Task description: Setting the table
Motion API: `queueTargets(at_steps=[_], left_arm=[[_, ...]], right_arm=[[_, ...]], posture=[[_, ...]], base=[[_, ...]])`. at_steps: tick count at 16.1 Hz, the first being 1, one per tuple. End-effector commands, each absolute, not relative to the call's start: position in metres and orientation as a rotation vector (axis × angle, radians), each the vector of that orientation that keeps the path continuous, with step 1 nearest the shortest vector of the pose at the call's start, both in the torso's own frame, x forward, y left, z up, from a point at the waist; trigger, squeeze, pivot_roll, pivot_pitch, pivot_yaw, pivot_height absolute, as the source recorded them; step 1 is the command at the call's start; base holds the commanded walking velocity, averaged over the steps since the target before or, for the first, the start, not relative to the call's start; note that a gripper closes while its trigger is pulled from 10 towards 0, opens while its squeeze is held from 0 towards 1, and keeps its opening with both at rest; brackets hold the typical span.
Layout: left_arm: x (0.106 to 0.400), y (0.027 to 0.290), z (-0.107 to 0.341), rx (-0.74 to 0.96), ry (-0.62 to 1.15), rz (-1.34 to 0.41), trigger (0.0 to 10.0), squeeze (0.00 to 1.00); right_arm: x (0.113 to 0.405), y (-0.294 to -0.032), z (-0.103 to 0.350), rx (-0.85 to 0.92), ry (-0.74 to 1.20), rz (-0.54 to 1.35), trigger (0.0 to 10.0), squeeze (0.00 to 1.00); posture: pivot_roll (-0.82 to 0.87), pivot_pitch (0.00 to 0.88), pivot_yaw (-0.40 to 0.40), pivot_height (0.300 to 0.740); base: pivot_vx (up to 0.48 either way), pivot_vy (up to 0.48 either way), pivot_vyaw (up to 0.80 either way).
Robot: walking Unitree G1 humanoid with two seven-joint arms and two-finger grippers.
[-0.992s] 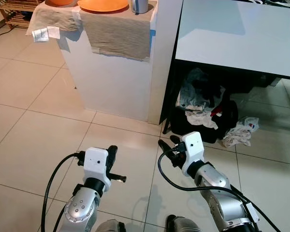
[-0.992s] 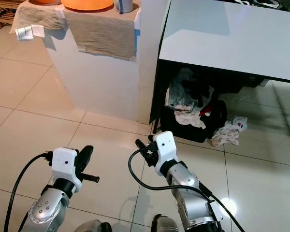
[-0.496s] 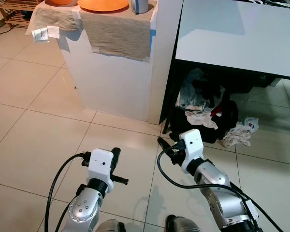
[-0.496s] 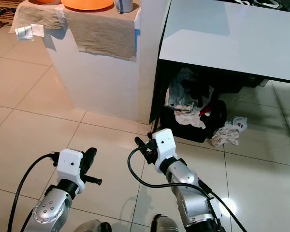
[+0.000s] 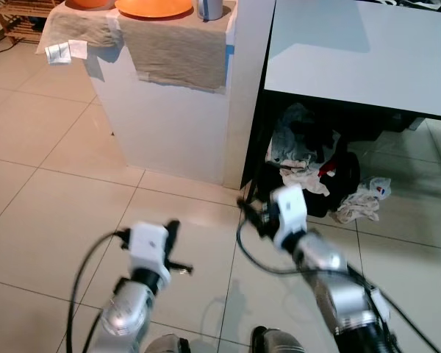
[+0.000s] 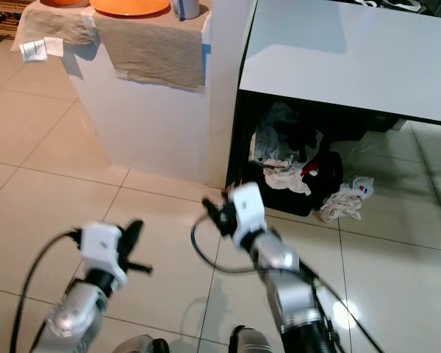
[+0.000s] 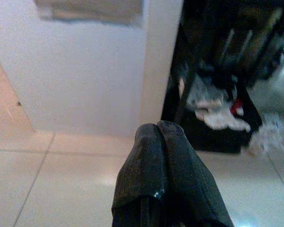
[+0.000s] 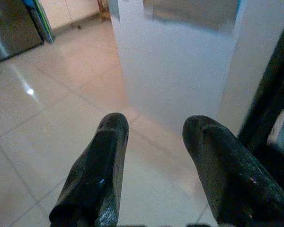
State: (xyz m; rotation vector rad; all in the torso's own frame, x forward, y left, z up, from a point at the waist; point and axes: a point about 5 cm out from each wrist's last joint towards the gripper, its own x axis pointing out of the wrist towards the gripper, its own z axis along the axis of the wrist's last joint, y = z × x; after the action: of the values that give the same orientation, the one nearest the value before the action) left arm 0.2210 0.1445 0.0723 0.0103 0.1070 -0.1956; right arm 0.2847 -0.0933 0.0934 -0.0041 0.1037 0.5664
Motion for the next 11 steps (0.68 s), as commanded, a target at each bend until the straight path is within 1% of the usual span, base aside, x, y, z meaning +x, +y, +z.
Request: queueTargets(at_steps=[1, 3, 4, 5, 7, 9, 10, 11], left_arm=[[0.228, 0.155, 0.084, 0.008, 0.069, -0.159, 10.0, 0.0], [0.234, 0.169, 0.086, 0.053, 0.072, -0.13, 10.0, 0.0], [0.235, 0.169, 0.088, 0.062, 0.068, -0.141, 10.0, 0.0], [0.238, 0.164, 0.101, 0.083, 0.03, -0.198, 10.0, 0.0], [0.241, 0.155, 0.123, 0.116, -0.033, -0.271, 10.0, 0.0], [0.241, 0.142, 0.147, 0.107, -0.1, -0.333, 10.0, 0.0], [0.239, 0.137, 0.145, 0.091, -0.093, -0.357, 10.0, 0.0], [0.237, 0.136, 0.118, 0.082, 0.005, -0.35, 10.0, 0.0]], right_arm=[[0.291, -0.092, 0.107, 0.011, 0.063, 0.578, 10.0, 0.0], [0.301, -0.089, 0.105, -0.098, 0.059, 0.593, 10.0, 0.0], [0.304, -0.087, 0.107, -0.12, 0.055, 0.598, 10.0, 0.0], [0.31, -0.082, 0.119, -0.108, 0.018, 0.615, 10.0, 0.0], [0.318, -0.082, 0.141, -0.062, -0.042, 0.611, 10.0, 0.0], [0.326, -0.098, 0.16, 0.036, -0.092, 0.545, 10.0, 0.0], [0.327, -0.107, 0.15, 0.062, -0.058, 0.508, 10.0, 0.0], [0.323, -0.115, 0.118, 0.04, 0.044, 0.474, 10.0, 0.0]], posture=[[-0.04, 0.131, -0.007, 0.74], [-0.04, 0.141, -0.007, 0.74], [-0.03, 0.146, -0.008, 0.74], [-0.03, 0.151, -0.007, 0.74], [-0.02, 0.161, -0.01, 0.74], [-0.03, 0.176, 0.001, 0.74], [-0.03, 0.174, 0.001, 0.74], [-0.01, 0.168, 0.005, 0.74]], base=[[0.0, 0.0, 0.0], [0.0, 0.0, 0.0], [0.0, 0.0, 0.0], [0.0, 0.0, 0.0], [0.0, 0.0, 0.0], [0.0, 0.0, 0.0], [0.0, 0.0, 0.0], [0.0, 0.0, 0.0]])
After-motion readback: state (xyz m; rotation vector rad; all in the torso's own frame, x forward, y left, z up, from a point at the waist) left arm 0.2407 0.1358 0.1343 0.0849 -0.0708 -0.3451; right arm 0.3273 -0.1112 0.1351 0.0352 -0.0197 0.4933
